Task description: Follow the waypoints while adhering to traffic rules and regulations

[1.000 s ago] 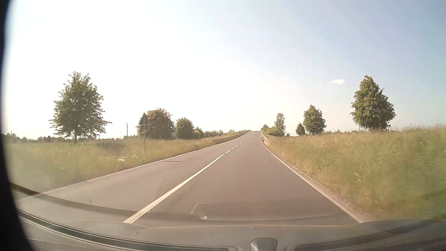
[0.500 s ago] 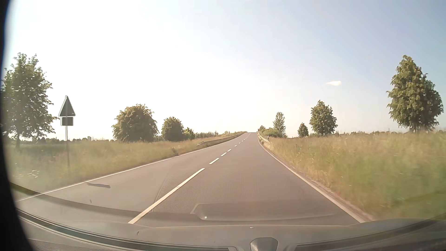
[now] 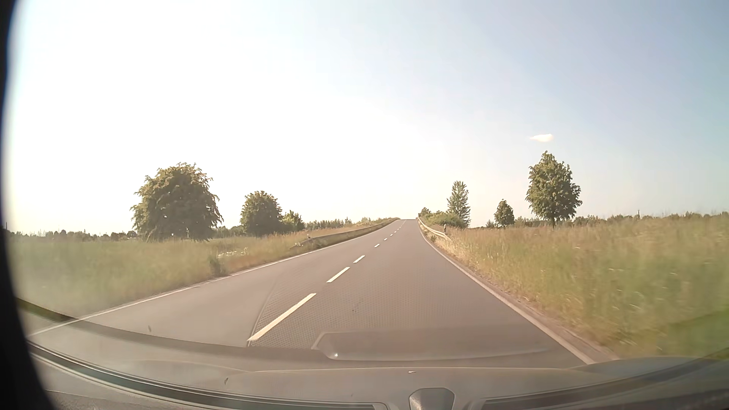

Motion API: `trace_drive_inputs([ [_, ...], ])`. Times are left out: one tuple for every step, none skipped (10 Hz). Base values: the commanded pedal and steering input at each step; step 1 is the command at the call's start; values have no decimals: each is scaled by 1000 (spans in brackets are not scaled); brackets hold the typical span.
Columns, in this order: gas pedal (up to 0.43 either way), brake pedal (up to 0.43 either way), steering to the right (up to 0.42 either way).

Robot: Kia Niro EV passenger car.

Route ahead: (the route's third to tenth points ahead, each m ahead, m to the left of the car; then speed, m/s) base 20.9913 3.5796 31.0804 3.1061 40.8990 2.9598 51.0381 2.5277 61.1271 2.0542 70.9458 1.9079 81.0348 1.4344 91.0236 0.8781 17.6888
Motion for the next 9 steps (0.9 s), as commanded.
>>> trace_drive_inputs([
  [197, 6, 8],
  [197, 6, 6],
  [209, 6, 5],
  [209, 6, 5],
  [209, 6, 5],
  [209, 6, 5],
  [209, 6, 7],
  [209, 6, 7],
  [209, 6, 7],
])
